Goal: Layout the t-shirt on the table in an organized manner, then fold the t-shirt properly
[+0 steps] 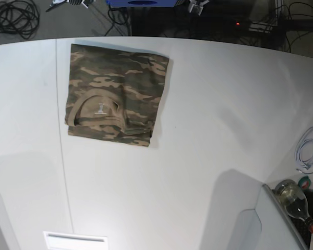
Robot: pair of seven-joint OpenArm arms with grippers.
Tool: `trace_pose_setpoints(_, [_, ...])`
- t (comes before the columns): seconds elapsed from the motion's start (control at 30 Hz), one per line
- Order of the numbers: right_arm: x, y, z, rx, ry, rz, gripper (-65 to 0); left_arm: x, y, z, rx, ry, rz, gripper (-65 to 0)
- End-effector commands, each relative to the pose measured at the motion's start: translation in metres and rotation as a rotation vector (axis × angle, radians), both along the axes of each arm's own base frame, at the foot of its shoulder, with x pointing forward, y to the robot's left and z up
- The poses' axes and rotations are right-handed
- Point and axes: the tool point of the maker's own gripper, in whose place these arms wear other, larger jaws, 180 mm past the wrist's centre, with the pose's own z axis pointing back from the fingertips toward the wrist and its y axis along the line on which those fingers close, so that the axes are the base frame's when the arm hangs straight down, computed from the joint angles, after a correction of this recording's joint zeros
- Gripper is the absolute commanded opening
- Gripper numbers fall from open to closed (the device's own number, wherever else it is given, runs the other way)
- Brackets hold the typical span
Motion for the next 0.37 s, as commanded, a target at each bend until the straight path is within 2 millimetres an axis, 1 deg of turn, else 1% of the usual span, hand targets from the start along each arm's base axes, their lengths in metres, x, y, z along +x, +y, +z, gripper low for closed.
trace_pose_setpoints(0.0, [-0.006, -0.012, 0.001, -0.020, 0.010, 0.005, -65.0, -0.013, 0.005, 0.001, 0.008, 0.023, -0.006, -65.0])
trace_pose_setpoints(0.07, [0.004, -0.010, 0.000, -0.017, -0.006, 0.004, -65.0, -0.016, 0.011, 0.001, 0.016, 0.026, -0.006, -65.0])
trace_pose_setpoints(0.13, [0.008, -0.008, 0.000, -0.012, -0.014, 0.007, -65.0, -0.016, 0.019, 0.002, 0.027, 0.025, -0.011, -65.0])
trace_pose_setpoints(0.23, [0.021, 0.009, 0.001, 0.039, -0.050, 0.003, -65.0, -0.015, 0.019, 0.002, 0.029, 0.023, -0.002, -65.0])
trace_pose_setpoints(0.33, [0.022, 0.011, 0.001, 0.044, -0.053, 0.002, -65.0, -0.014, 0.020, 0.001, 0.030, 0.024, 0.001, -65.0])
